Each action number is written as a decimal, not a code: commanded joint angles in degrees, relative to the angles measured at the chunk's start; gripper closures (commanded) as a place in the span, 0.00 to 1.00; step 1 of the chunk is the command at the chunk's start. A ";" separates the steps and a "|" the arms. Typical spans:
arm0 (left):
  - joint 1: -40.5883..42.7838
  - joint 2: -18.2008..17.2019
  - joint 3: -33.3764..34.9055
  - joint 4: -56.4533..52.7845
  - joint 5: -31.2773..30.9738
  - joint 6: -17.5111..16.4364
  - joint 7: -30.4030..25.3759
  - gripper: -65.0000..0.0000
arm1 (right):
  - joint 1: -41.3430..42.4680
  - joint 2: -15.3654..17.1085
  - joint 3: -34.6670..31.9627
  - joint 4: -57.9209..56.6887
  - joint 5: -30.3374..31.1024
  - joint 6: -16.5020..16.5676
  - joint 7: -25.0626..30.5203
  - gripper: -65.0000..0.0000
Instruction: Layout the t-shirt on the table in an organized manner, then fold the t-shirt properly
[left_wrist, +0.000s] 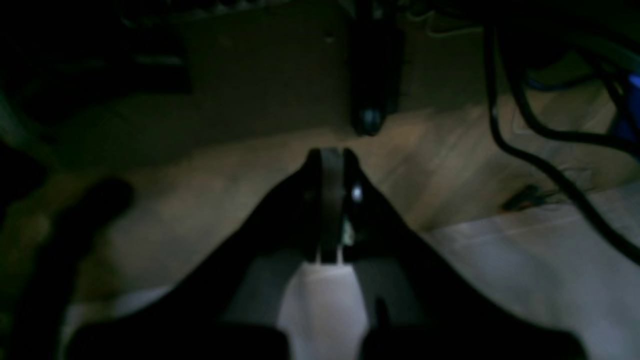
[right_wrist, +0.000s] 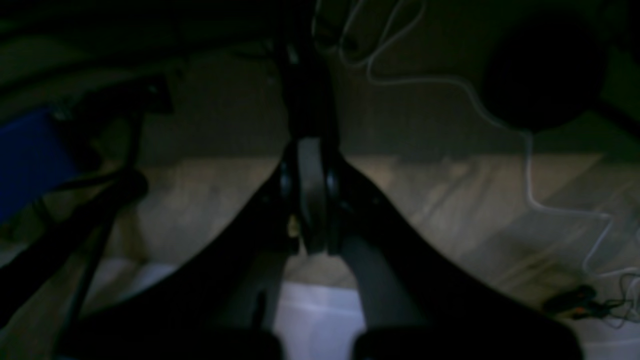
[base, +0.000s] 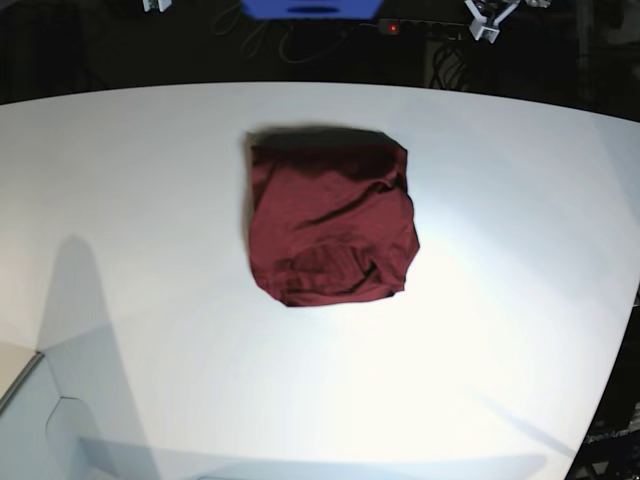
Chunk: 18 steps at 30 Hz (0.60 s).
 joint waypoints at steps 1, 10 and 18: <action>-1.29 -0.63 -0.02 -3.11 -0.41 -0.39 -2.15 1.00 | 0.92 0.98 0.27 -2.88 -0.09 0.47 1.69 1.00; -16.77 -0.28 -0.02 -31.77 6.88 0.14 -18.94 1.00 | 10.24 6.60 -1.75 -27.67 -0.62 0.47 16.99 1.00; -23.27 2.36 -0.11 -37.39 13.83 14.82 -22.45 1.00 | 16.05 9.33 -12.22 -42.88 -0.62 -22.69 30.88 1.00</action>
